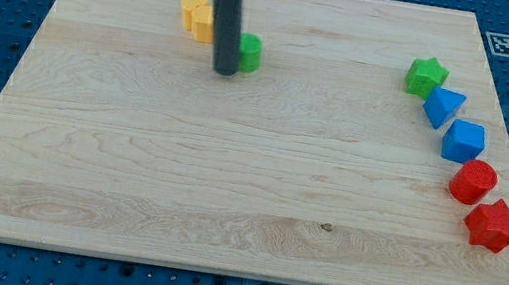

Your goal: Push the green circle to the top right of the yellow hexagon

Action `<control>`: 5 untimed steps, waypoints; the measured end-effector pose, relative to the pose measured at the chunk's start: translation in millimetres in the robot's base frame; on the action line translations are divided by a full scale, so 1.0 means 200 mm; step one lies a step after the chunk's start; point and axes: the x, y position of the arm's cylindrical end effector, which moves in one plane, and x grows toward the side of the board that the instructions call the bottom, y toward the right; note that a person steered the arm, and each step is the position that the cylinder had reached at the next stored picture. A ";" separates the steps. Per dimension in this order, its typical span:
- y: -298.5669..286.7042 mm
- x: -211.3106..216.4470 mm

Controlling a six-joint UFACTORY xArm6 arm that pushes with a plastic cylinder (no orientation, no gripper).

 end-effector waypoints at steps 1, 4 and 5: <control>0.17 -0.14; 0.19 -0.37; 0.14 -0.39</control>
